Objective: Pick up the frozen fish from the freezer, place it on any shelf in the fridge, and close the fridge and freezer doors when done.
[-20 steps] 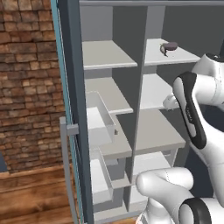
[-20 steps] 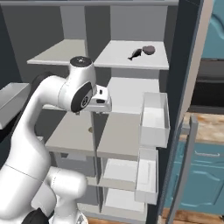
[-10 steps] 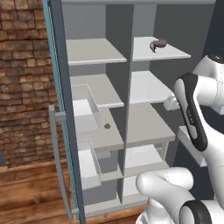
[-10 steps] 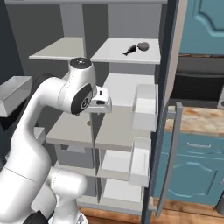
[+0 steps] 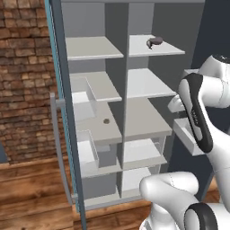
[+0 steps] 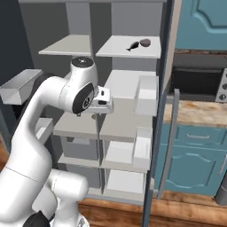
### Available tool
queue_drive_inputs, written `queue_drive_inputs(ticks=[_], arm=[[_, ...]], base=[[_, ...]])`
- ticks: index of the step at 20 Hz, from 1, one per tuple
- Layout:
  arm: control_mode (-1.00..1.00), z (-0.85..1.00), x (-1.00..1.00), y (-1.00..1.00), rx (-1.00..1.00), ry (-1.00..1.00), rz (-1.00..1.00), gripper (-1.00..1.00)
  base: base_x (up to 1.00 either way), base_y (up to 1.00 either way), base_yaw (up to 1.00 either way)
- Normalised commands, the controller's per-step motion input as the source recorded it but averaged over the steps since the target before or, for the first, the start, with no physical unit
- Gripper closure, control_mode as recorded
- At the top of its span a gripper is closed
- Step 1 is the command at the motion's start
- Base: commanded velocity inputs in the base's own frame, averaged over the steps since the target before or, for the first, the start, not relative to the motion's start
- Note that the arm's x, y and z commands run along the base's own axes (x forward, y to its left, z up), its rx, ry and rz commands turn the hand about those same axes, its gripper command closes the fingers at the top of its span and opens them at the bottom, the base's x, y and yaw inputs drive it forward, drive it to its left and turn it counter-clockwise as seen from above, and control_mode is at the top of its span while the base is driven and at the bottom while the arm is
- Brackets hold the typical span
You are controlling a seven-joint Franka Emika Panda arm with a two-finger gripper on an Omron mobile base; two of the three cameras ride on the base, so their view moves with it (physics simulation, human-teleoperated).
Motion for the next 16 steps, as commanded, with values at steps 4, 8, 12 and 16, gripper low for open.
queue_drive_inputs(ticks=[4, 8, 12, 16], arm=[[1.0, 0.0, 0.0, 0.0, 0.0, 0.0, 0.0, -1.0], [-1.0, 0.0, 0.0, 0.0, 0.0, 0.0, 0.0, -1.0], [-1.0, 0.0, -0.01, 0.0, 0.0, -0.03, 0.0, -1.0], [-1.0, 0.01, -0.13, 0.0, 0.0, -0.04, 0.0, -1.0]], base=[[-0.44, -0.05, 0.0], [-0.01, 0.0, 0.0], [0.0, 0.0, 0.0], [0.0, 0.0, 0.0]])
